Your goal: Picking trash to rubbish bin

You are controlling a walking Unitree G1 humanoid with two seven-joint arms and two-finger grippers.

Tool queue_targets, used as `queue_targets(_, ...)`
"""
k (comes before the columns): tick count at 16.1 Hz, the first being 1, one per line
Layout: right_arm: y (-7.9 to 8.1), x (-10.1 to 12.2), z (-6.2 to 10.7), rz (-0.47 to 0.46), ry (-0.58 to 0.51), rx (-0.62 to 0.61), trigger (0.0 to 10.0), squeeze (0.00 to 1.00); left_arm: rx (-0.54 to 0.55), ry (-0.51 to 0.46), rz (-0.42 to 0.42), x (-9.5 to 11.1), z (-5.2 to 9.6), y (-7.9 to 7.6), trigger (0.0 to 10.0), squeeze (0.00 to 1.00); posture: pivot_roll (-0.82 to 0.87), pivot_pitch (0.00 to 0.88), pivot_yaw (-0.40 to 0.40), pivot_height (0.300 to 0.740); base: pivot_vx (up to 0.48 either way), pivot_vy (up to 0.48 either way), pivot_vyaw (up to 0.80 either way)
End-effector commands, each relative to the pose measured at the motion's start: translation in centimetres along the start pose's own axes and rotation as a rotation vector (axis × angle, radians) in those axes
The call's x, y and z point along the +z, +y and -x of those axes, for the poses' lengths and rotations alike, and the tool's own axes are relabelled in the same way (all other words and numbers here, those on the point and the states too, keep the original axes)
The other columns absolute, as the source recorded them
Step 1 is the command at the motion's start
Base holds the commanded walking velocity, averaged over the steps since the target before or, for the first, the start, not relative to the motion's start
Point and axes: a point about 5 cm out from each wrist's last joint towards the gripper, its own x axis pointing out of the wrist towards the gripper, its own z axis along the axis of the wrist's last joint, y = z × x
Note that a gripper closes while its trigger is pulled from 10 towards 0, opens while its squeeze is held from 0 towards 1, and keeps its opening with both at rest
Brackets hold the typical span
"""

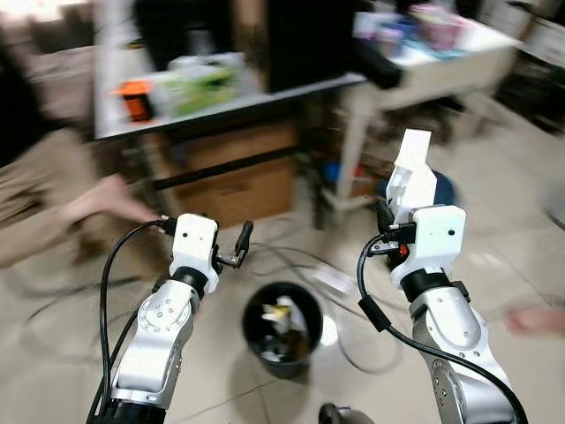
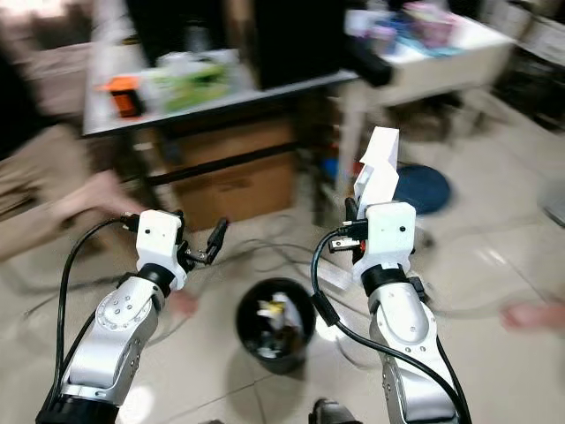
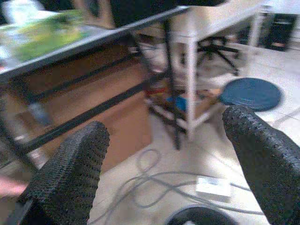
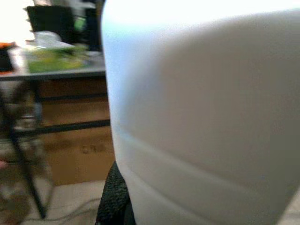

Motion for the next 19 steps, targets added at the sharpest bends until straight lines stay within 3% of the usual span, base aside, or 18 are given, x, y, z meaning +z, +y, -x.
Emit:
queue_targets(1, -0.06, -0.18, 0.16, 0.003, 0.003, -0.007, 10.0, 0.00, -0.009, 0.015, -0.005, -0.24, 0.07, -0.06, 10.0, 0.00, -0.08, 0.114, 0.061, 0.740, 0.000, 0.000, -0.80)
queue_targets(13, 0.37, -0.18, 0.10, 0.010, -0.002, -0.003, 10.0, 0.00, -0.036, -0.002, -0.011, 0.17, -0.10, -0.44, 10.0, 0.00, -0.07, 0.126, 0.071, 0.740, 0.000, 0.000, -0.06)
queue_targets(19, 0.58, -0.19, 0.08, 0.009, -0.002, 0.000, 10.0, 0.00, -0.037, 0.007, -0.021, 0.00, 0.06, -0.39, 10.0, 0.00, -0.07, 0.132, 0.073, 0.740, 0.394, 0.000, 0.00)
